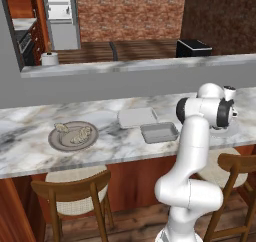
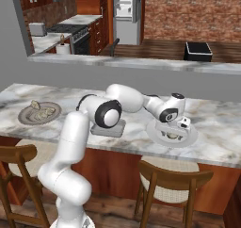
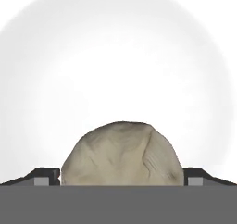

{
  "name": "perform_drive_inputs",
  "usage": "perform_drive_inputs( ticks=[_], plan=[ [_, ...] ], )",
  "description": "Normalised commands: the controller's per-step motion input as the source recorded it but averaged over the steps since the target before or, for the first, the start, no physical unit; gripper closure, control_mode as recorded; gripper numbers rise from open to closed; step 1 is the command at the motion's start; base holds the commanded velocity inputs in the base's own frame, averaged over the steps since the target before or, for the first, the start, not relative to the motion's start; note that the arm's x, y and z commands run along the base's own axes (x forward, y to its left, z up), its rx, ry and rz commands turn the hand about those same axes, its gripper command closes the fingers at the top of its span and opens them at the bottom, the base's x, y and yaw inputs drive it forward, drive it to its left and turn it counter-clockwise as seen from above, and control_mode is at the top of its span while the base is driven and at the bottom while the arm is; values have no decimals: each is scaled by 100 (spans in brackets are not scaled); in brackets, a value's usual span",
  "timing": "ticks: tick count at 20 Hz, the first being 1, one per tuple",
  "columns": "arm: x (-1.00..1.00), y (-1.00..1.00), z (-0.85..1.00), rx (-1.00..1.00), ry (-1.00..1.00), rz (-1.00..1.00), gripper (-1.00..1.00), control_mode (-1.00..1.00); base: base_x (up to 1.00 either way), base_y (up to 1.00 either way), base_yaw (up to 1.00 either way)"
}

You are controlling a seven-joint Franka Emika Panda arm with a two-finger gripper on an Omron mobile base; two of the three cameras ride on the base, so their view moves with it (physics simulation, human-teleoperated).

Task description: Place two dumplings into each of the tupperware containers and then place the containers in the fridge.

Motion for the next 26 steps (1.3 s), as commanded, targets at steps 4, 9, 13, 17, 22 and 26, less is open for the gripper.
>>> perform_drive_inputs(
  ticks=[4, 9, 13, 17, 22, 26],
  plan=[
    [2, -1, -19, 0, 5, 0, 100, -100, 0, 0, 0],
    [1, 0, -4, 0, 1, 0, 100, -100, 0, 0, 0],
    [0, 0, 2, 0, 0, 0, 100, -100, 0, 0, 0],
    [5, 8, 36, 0, 0, -4, 100, -100, 0, 0, 0],
    [-15, 75, 44, 0, -2, -6, 100, -100, 0, 0, 0],
    [-39, 90, 45, 0, -3, -1, 100, -100, 0, 0, 0]
  ],
)
